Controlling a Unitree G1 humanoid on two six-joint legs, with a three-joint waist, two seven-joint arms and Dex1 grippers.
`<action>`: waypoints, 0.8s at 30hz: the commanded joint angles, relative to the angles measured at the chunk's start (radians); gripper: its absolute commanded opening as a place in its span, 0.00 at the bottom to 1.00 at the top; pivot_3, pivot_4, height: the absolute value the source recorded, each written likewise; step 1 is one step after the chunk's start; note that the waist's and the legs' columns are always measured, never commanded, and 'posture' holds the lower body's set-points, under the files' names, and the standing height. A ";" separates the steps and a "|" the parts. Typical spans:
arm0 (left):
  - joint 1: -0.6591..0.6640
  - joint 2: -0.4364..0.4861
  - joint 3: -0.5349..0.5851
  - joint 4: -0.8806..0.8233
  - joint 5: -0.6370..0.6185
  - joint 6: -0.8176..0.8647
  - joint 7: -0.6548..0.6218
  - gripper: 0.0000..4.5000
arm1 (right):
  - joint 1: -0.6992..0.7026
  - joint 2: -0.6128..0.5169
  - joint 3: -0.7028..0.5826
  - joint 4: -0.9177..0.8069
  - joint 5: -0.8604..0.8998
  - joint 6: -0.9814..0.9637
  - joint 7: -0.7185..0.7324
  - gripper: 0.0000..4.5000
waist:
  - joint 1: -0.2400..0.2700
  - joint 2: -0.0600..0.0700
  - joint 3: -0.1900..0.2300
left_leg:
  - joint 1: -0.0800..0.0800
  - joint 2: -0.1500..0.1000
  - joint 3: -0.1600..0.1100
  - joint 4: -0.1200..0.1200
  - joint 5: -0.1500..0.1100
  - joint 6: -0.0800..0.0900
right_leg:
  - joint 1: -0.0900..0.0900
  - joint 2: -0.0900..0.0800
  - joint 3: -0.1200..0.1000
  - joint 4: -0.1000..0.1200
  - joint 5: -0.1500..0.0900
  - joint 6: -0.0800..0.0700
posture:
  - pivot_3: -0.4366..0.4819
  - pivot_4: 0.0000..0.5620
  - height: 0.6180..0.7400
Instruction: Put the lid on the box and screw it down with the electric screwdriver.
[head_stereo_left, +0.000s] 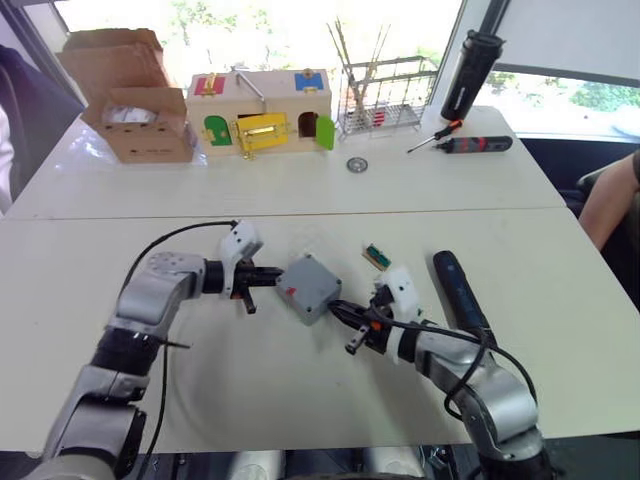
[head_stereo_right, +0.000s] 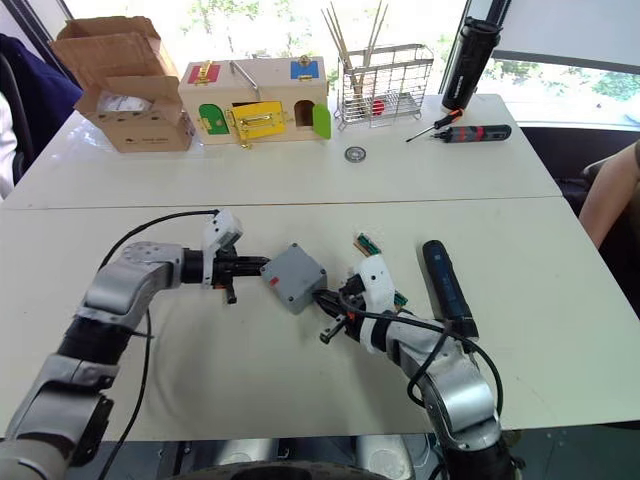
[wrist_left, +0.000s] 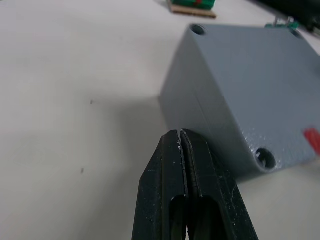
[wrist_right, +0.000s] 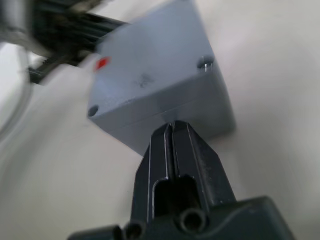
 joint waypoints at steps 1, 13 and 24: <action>0.038 0.011 0.012 -0.125 -0.062 0.060 -0.001 0.01 | -0.045 0.005 0.004 0.022 -0.005 -0.065 -0.038 0.00 | 0.003 0.001 0.000 | 0.000 0.000 0.000 0.000 0.000 0.000 | 0.000 0.000 0.000 0.000 0.000 0.000 | 0.48 0.27 1.00; 0.031 -0.029 0.016 -0.121 -0.055 0.064 0.105 0.01 | -0.083 -0.020 0.010 0.073 0.018 -0.100 -0.050 0.00 | 0.004 0.001 0.001 | 0.000 0.000 0.000 0.000 0.000 0.000 | 0.000 0.000 0.000 0.000 0.000 0.000 | 0.48 0.27 1.00; -0.051 0.097 0.143 -0.105 -0.146 0.140 0.051 0.01 | -0.069 -0.110 -0.149 -0.134 0.124 0.039 -0.037 0.00 | 0.006 0.002 0.001 | -0.004 0.000 0.000 0.000 0.000 0.000 | -0.004 0.000 0.000 0.000 0.000 0.000 | 0.48 0.27 1.00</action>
